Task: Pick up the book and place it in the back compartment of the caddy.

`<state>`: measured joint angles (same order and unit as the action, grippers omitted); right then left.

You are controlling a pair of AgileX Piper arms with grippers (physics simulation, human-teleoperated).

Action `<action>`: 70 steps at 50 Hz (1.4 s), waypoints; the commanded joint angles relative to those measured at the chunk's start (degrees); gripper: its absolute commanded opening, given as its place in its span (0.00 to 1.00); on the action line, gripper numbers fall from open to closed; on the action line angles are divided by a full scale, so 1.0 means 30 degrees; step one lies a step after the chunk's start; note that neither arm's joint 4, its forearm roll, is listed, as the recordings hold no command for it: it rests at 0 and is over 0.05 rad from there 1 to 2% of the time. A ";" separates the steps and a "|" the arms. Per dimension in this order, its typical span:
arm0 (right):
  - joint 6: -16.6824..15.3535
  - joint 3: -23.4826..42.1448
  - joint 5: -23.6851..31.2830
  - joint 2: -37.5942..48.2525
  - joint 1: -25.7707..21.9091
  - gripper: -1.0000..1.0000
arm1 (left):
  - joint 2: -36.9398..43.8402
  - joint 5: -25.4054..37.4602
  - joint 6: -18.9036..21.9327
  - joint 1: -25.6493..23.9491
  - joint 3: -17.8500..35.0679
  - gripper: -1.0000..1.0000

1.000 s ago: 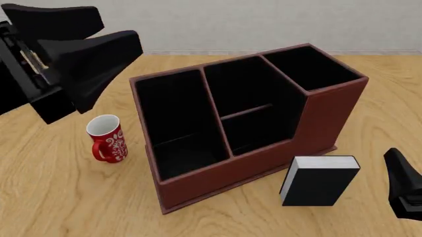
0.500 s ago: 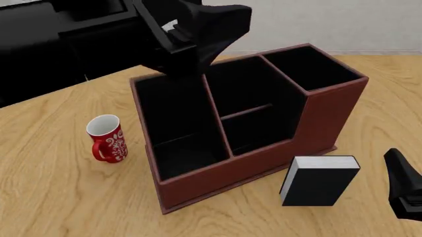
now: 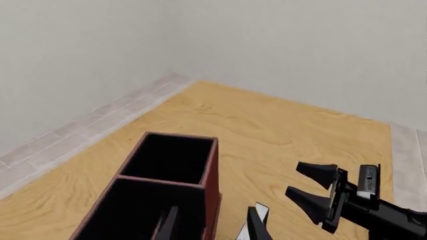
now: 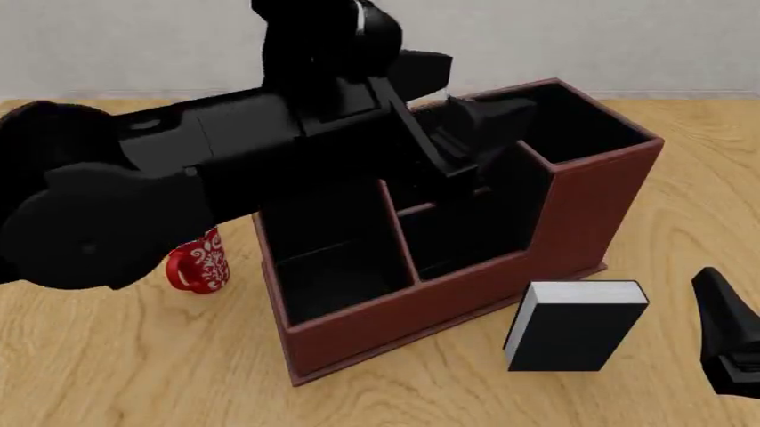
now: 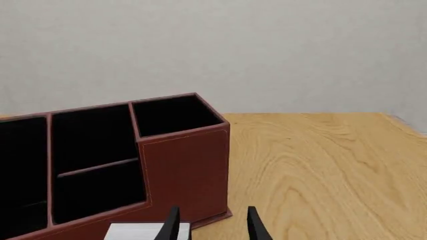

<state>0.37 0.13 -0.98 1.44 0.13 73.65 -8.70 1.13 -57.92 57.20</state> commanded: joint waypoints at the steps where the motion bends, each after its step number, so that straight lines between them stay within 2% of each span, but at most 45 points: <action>1: 0.0011 0.0001 -0.0123 0.0138 0.0002 1.00 | 0.1593 -0.1315 0.0024 -0.0565 -0.0547 1.00; 10: 0.0027 -0.0013 -0.0252 0.0268 0.0002 1.00 | 0.2396 -0.1624 0.0343 -0.0855 -0.0727 1.00; 17: -0.0025 -0.0016 -0.0272 0.0244 -0.0002 1.00 | 0.3057 -0.2249 -0.0006 -0.0349 -0.0867 1.00; 31: -0.0007 -0.0023 -0.0244 0.0225 0.0000 1.00 | 0.3295 -0.2668 -0.0091 -0.1134 -0.1339 1.00; 52: -0.0018 -0.0017 -0.0150 0.0127 -0.0002 1.00 | 0.4216 -0.1419 -0.1029 -0.2232 -0.0757 1.00; 70: 0.0013 -0.0032 -0.0337 0.0328 0.0001 1.00 | 0.5123 -0.0871 -0.0650 -0.2416 -0.0410 1.00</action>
<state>0.37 0.07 -1.47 1.89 0.13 87.81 -12.26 -1.12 -65.01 55.46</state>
